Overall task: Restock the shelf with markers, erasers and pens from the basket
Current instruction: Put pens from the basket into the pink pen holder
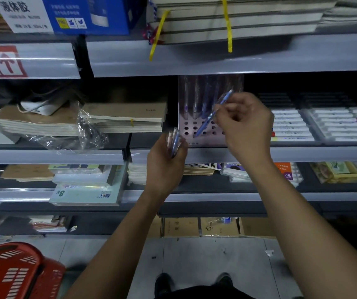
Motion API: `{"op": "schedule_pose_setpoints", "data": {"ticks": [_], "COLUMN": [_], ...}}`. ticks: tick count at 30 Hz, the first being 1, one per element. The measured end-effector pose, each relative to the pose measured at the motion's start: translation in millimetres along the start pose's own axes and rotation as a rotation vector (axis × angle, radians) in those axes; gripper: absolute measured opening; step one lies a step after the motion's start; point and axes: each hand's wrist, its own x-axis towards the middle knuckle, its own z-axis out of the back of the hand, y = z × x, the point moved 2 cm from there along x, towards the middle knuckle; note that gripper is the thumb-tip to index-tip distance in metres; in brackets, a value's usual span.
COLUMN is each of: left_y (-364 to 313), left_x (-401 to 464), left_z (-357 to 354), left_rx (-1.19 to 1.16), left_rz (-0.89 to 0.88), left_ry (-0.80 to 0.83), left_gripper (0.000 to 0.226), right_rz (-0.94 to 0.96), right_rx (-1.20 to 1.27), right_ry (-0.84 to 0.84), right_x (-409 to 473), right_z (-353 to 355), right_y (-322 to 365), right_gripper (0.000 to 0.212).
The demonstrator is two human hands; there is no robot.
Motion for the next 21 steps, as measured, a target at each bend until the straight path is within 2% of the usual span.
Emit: {"op": "schedule_pose_setpoints", "data": {"ticks": [1, 3, 7, 15, 21], "left_y": [2, 7, 13, 12, 15], "left_x": [1, 2, 3, 3, 3], "left_z": [-1, -1, -1, 0, -1], "left_rx": [0.041, 0.121, 0.202, 0.235, 0.205], "left_rz": [-0.009, -0.028, -0.043, -0.091, -0.05], "left_ry": [0.005, 0.019, 0.061, 0.061, 0.066], "left_gripper": [0.001, 0.012, 0.018, 0.025, 0.019], "right_rz": [0.025, 0.078, 0.111, 0.108, 0.079], "right_rx": [-0.029, -0.107, -0.259, -0.472, -0.554], "right_ry": [-0.029, -0.086, -0.122, -0.015, 0.103], "right_x": [4, 11, 19, 26, 34], "right_z": [0, 0, -3, -18, -27], "right_y": [1, 3, 3, 3, 0], "right_gripper": [0.017, 0.013, 0.01, 0.018, 0.019]}}
